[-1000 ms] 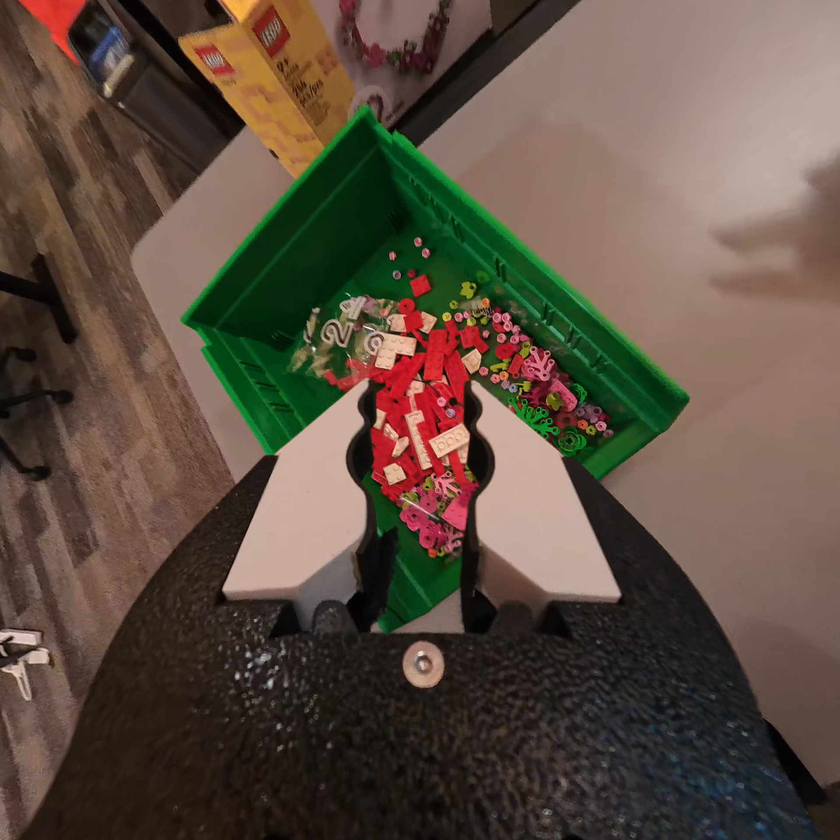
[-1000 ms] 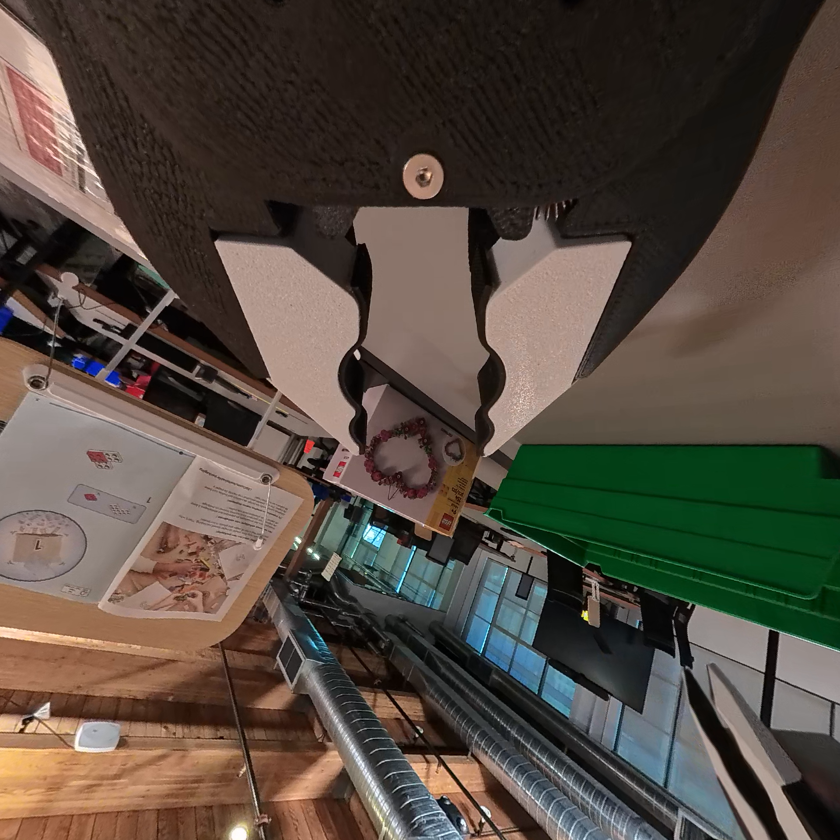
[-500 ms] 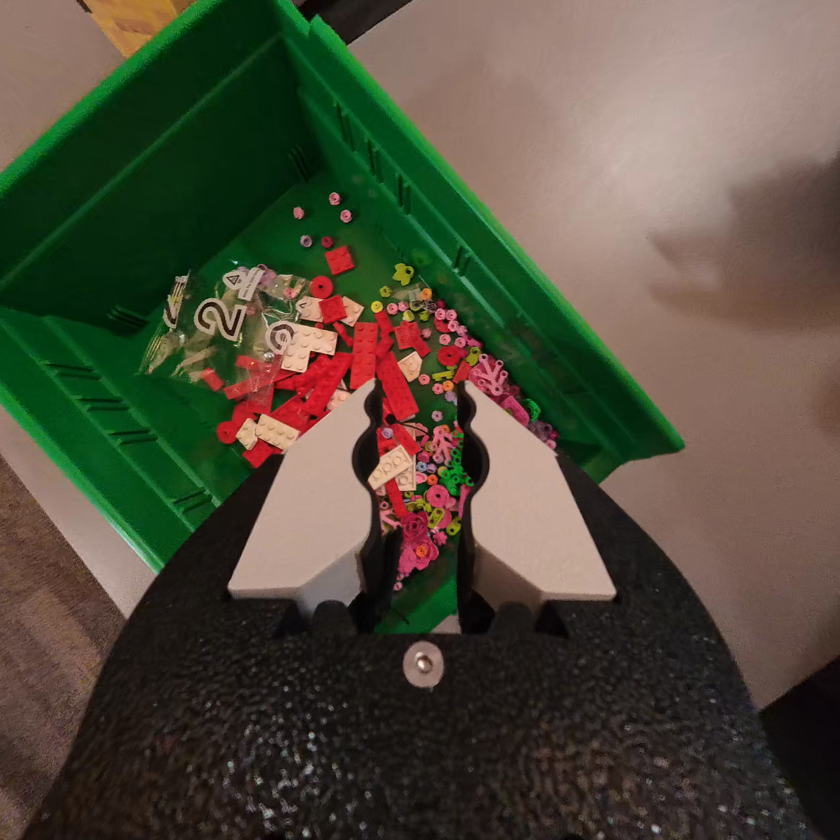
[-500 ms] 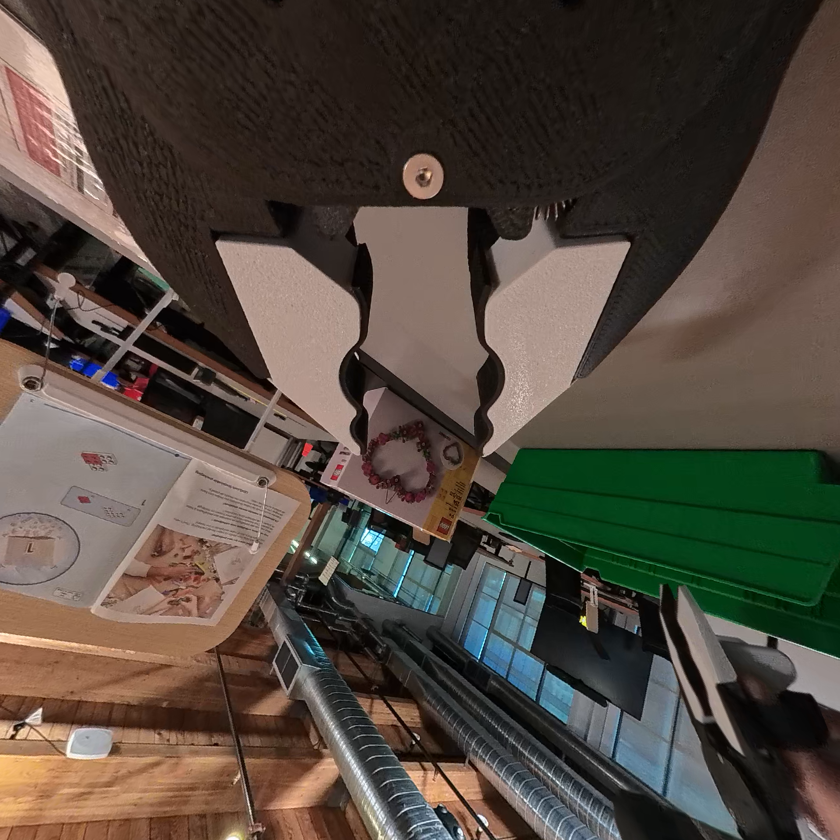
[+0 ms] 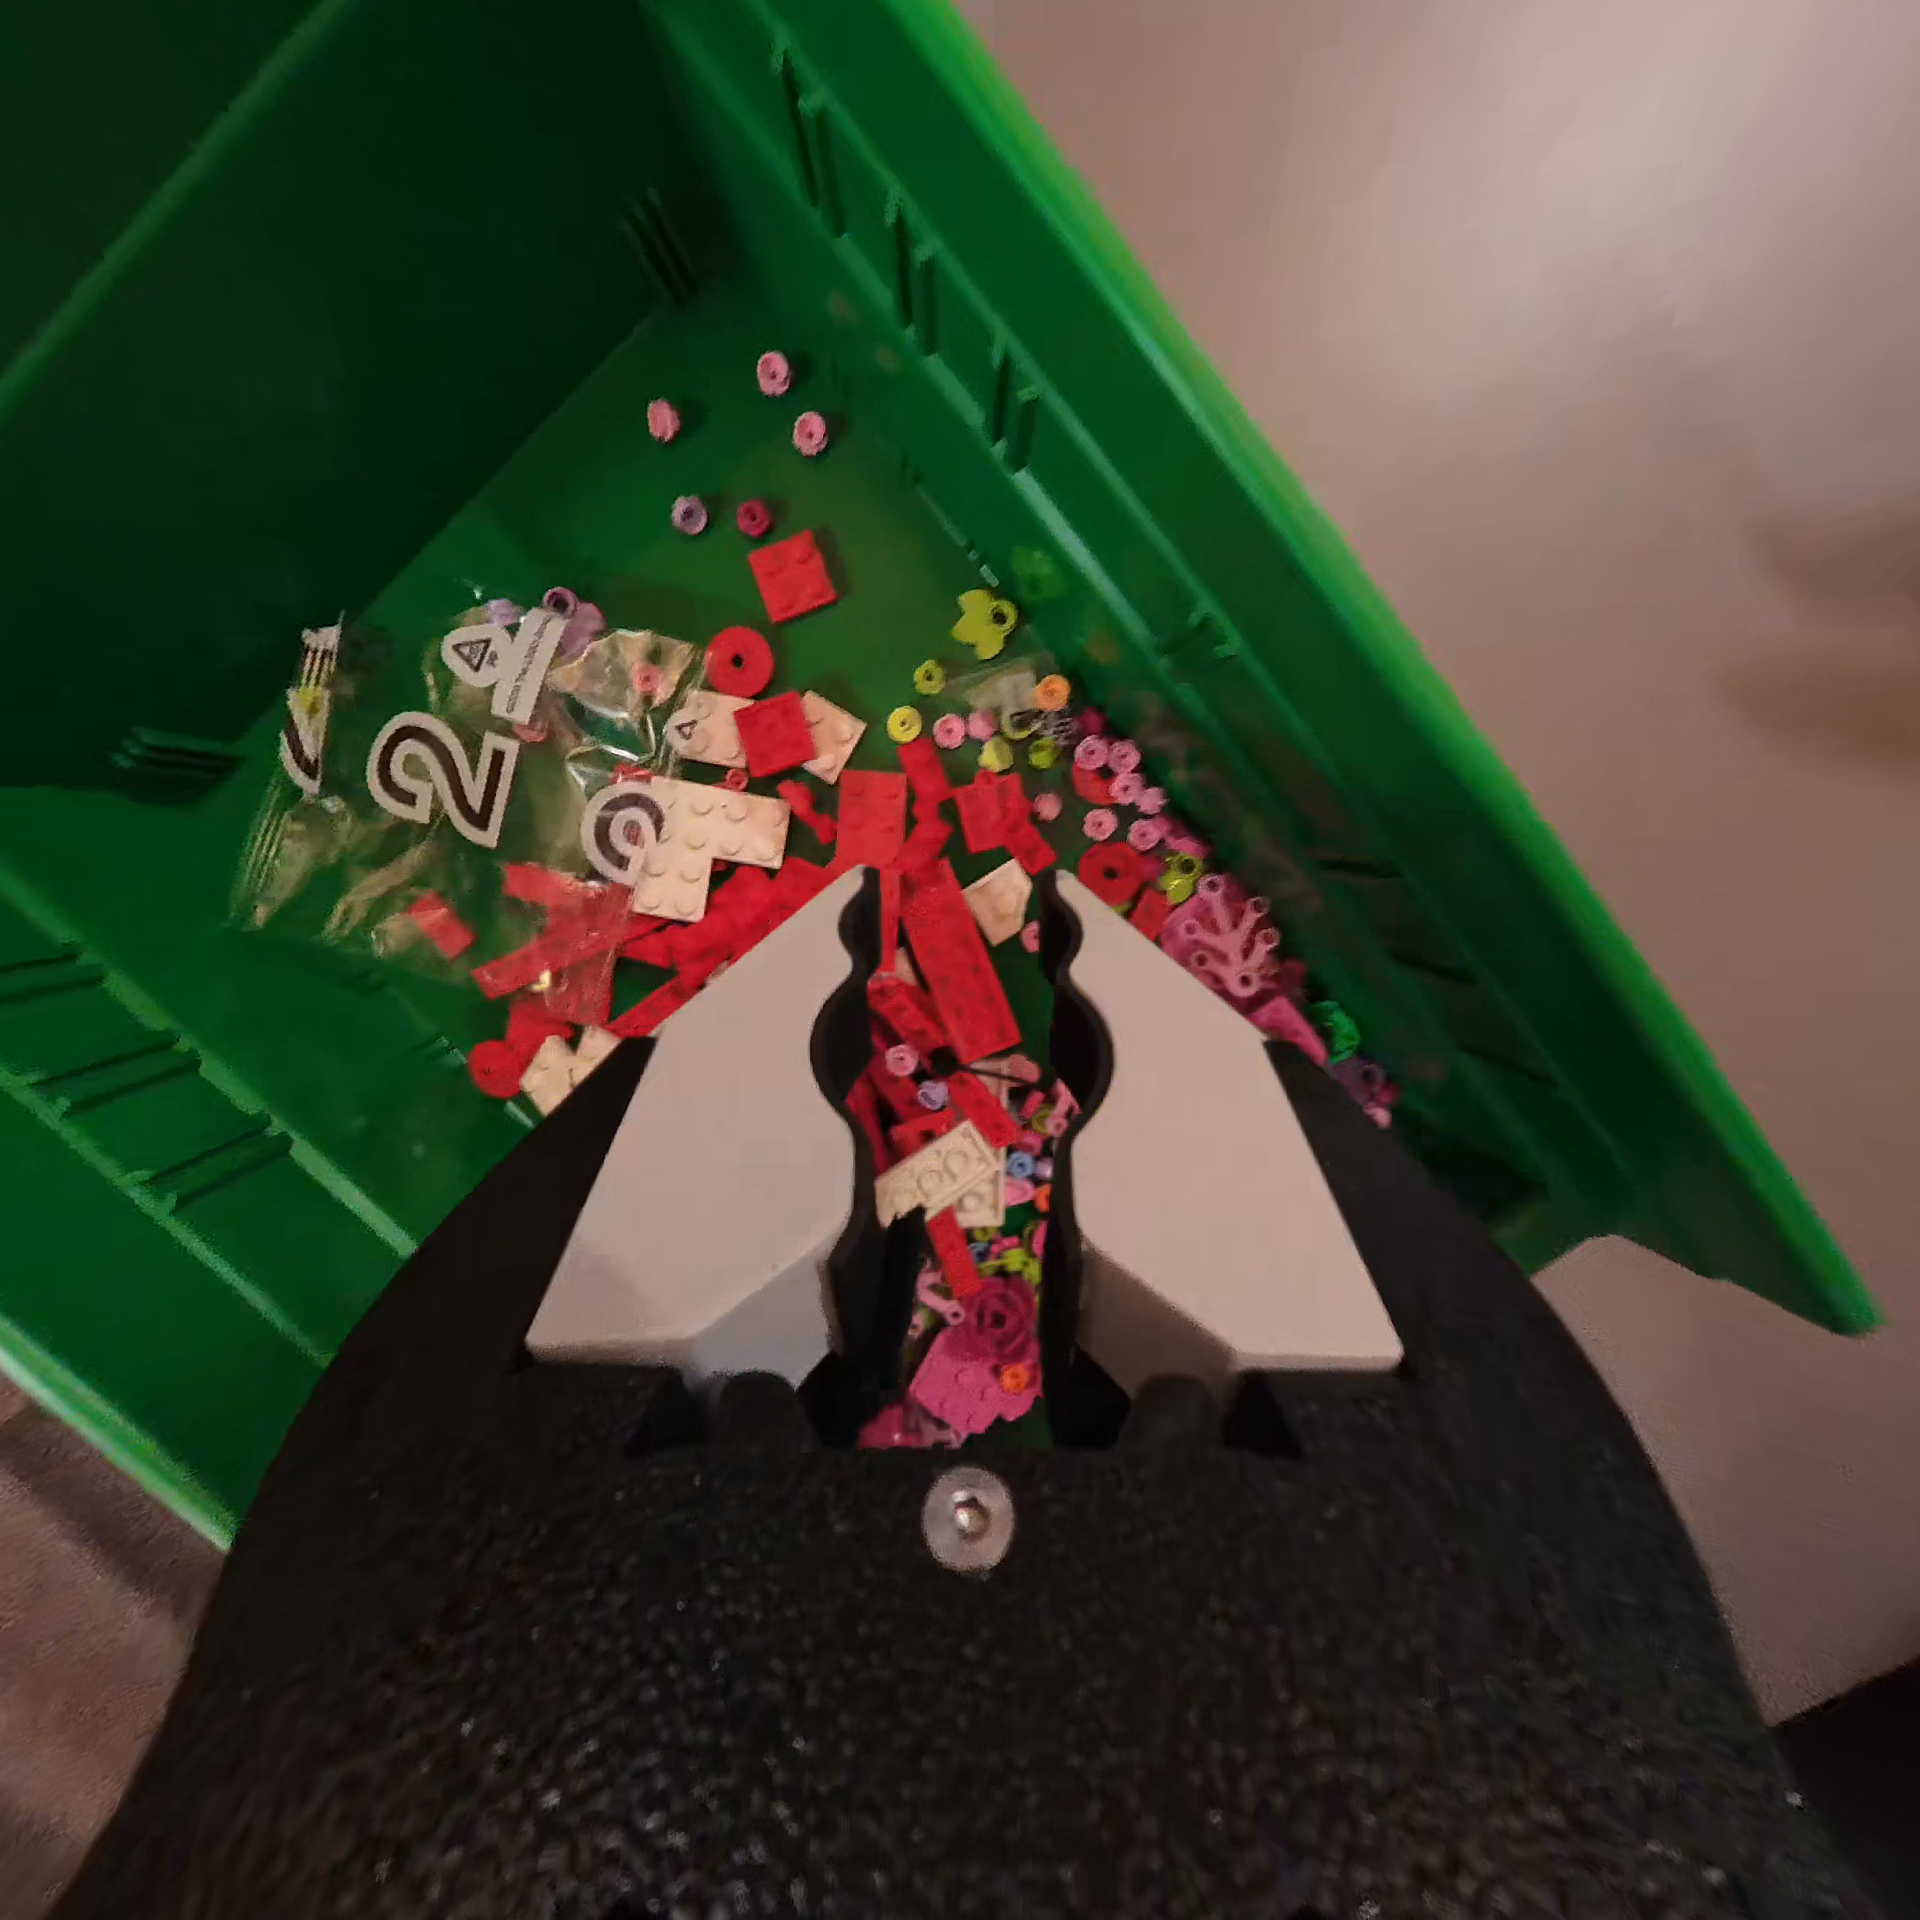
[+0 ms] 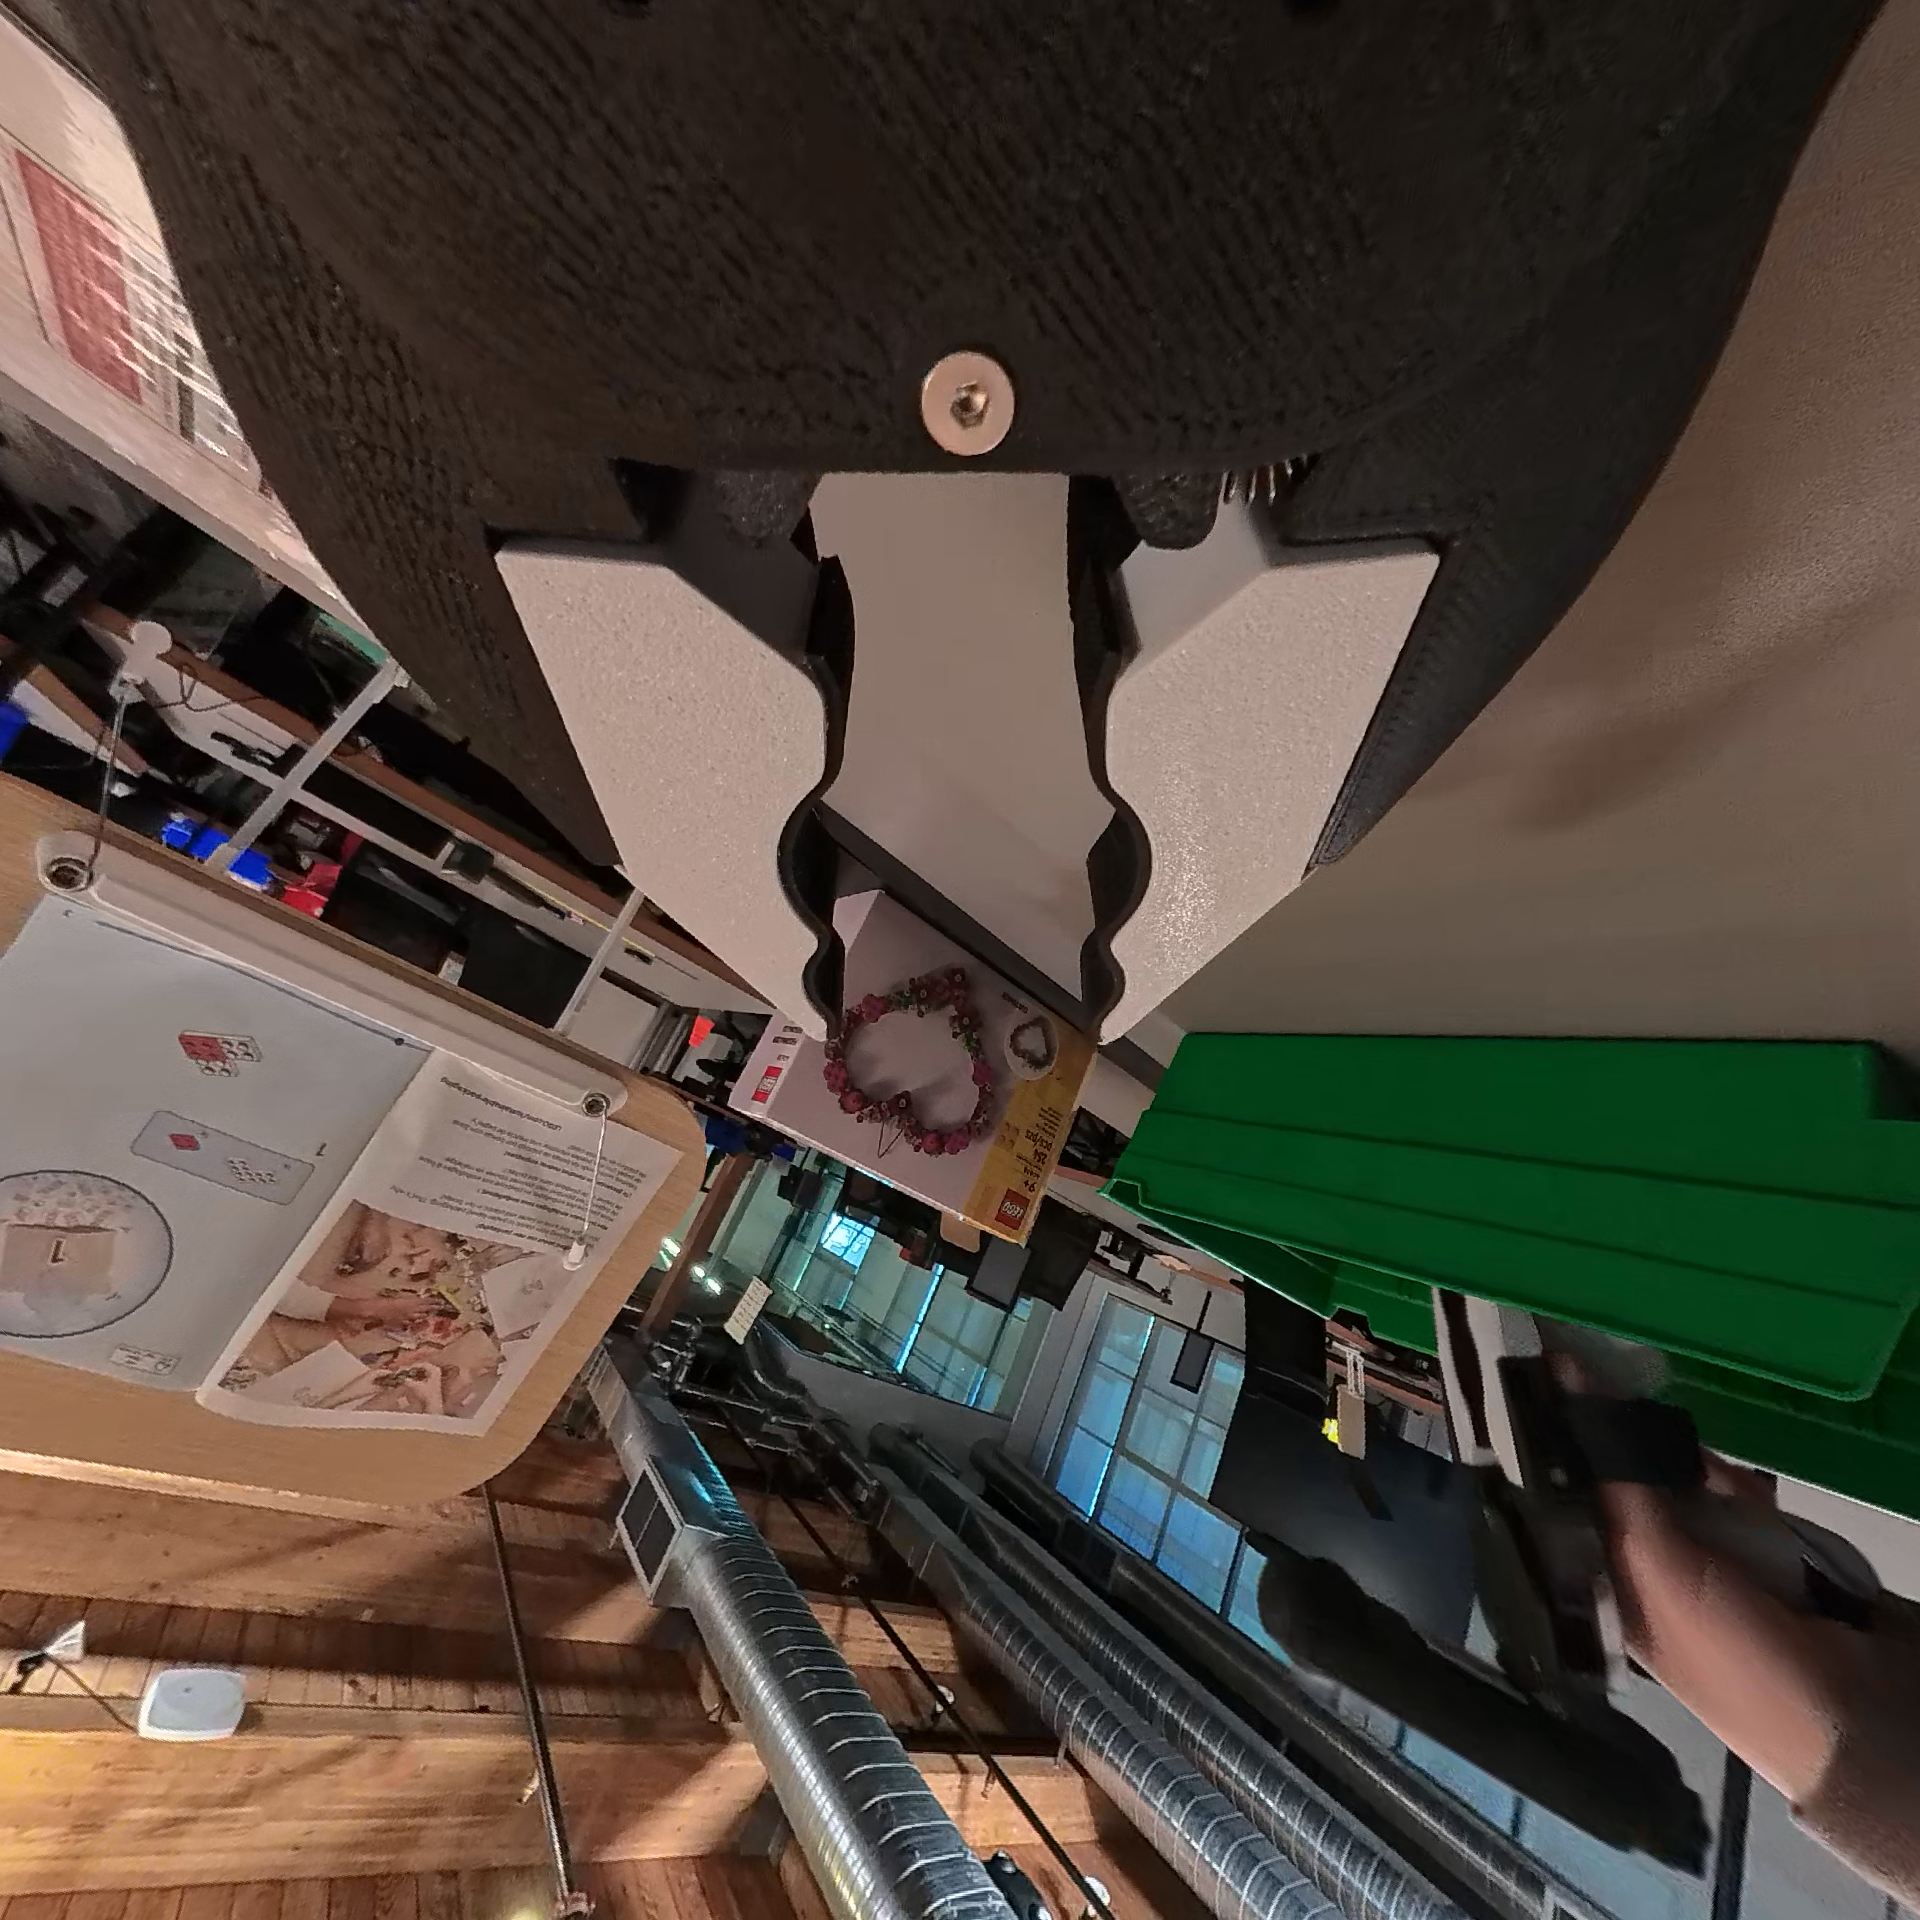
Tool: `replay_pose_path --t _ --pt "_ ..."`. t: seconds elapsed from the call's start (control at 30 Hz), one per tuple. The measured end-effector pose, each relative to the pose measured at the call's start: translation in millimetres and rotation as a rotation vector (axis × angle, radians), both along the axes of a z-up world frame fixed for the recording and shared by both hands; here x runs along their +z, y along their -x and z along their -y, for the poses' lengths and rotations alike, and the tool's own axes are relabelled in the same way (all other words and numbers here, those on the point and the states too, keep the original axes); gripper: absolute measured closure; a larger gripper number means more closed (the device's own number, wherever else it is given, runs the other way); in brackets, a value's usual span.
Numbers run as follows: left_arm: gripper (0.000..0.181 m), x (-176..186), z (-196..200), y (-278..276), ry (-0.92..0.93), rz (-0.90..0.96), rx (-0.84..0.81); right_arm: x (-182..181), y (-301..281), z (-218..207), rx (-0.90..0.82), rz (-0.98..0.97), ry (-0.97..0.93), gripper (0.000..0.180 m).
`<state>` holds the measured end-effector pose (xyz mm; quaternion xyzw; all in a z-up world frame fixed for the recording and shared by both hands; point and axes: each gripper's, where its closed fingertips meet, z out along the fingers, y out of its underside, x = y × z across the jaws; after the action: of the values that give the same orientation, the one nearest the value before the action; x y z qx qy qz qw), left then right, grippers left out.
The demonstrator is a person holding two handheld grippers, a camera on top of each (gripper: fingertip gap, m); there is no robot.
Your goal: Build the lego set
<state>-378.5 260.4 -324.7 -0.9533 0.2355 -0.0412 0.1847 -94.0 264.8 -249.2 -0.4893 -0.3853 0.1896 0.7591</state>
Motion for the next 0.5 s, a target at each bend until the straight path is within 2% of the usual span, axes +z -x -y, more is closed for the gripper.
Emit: replay_pose_path --t 0.17,0.37,0.5 --pt "0.153 -20 8 17 0.124 -0.129 0.052 -1 0 0 0.002 0.002 0.002 0.136" --pt "0.145 -32 15 12 0.228 -0.086 0.109 -1 1 0 0.005 0.004 0.003 0.136" --pt "0.147 -38 15 14 0.254 -0.095 0.122 -1 1 0 0.007 0.005 0.003 0.135"
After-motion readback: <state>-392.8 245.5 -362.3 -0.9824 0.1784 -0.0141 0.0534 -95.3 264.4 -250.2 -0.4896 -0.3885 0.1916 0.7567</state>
